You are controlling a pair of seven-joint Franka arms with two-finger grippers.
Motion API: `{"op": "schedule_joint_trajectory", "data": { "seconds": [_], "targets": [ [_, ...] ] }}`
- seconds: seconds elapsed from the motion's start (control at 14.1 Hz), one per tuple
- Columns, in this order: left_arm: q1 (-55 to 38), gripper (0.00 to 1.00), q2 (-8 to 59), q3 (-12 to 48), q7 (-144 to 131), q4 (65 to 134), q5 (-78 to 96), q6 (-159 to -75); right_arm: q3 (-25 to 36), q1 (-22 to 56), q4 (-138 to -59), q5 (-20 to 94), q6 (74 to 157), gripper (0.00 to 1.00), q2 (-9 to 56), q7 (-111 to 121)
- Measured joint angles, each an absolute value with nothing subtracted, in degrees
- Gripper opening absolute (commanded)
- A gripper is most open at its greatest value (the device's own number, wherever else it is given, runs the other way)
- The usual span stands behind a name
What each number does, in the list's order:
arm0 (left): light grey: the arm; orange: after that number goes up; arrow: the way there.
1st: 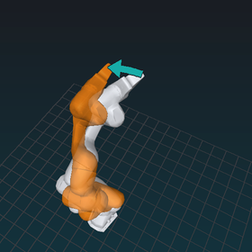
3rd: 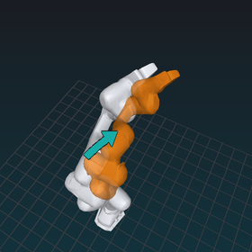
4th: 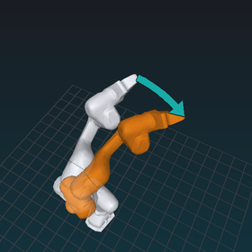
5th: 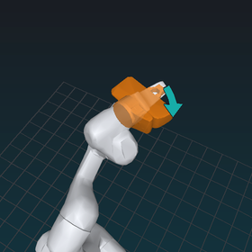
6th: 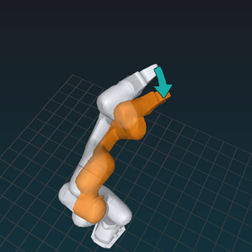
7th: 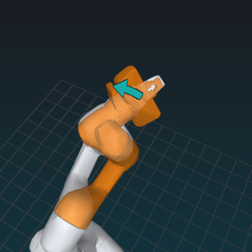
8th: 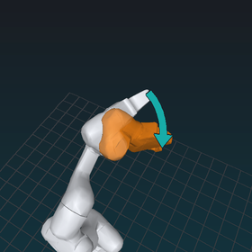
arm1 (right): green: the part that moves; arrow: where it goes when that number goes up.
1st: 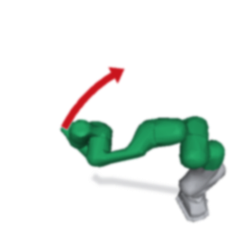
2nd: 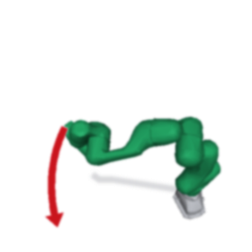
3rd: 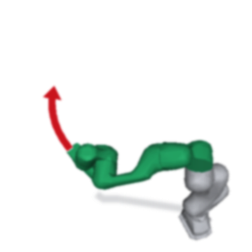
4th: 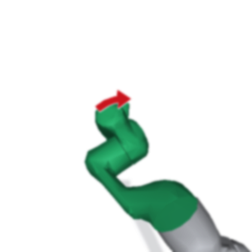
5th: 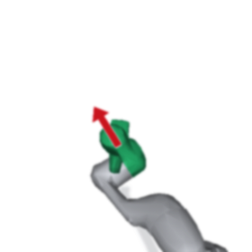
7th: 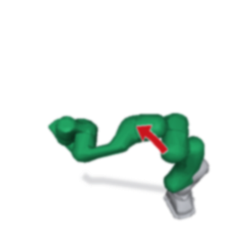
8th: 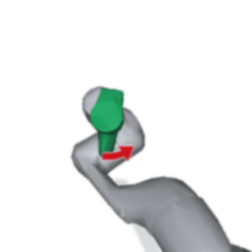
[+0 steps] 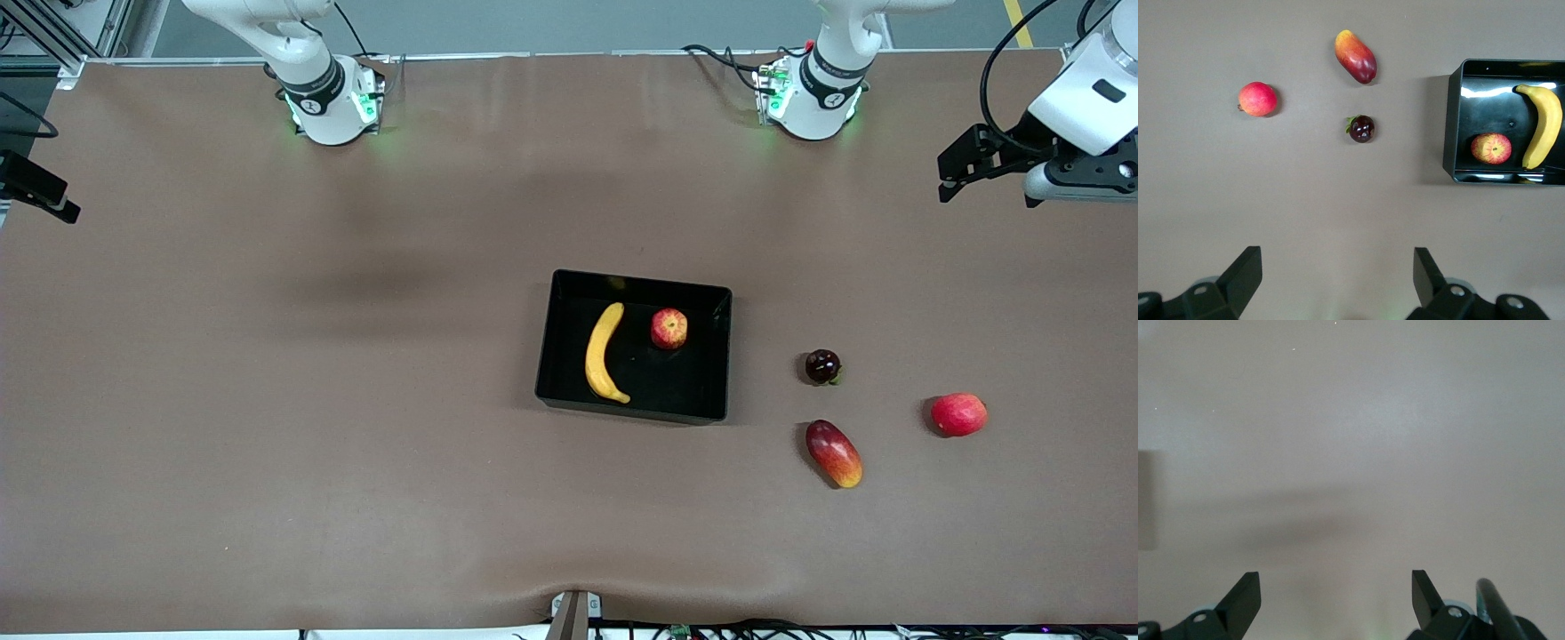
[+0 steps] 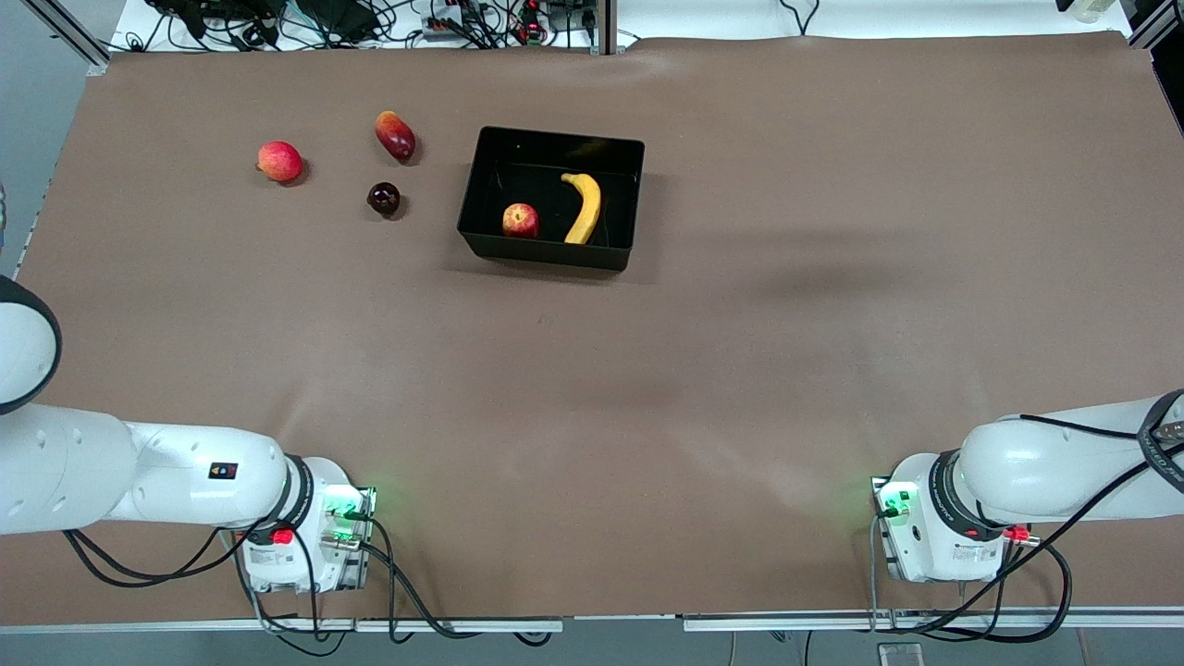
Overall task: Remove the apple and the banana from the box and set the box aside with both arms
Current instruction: 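Move the left gripper from rest toward the red apple in the tray, then lower the left gripper onto the red apple and close on it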
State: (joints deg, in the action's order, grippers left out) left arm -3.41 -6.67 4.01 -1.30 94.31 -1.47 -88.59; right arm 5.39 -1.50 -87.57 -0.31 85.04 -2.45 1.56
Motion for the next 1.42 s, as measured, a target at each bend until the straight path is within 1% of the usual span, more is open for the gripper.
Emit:
{"op": "schedule_joint_trajectory", "data": {
  "seconds": [0.5,0.71,0.93,1.21,1.42],
  "targets": [
    [-3.4,1.0,-5.5,4.0,-1.3,93.3,-1.5,-88.6,5.4,-1.5,-87.6,-0.3,85.2,1.0,-2.4,1.6],
    [-3.8,1.0,-1.3,4.4,-1.4,89.4,-1.2,-88.6,5.4,-1.5,-87.6,-0.3,85.2,1.0,-2.4,1.6],
    [-6.3,1.0,3.5,6.2,-6.3,88.2,-0.9,-89.4,5.4,-1.5,-87.6,-0.3,85.2,1.0,-2.4,1.6],
    [-12.4,1.0,9.3,9.0,-16.8,89.1,-0.9,-96.6,5.4,-1.5,-87.6,-0.3,85.2,1.0,-2.4,1.6],
    [-18.3,1.0,12.0,9.3,-25.9,92.9,-3.2,-103.2,5.4,-1.5,-87.6,-0.3,85.3,1.0,-2.4,1.6]
  ]
}}
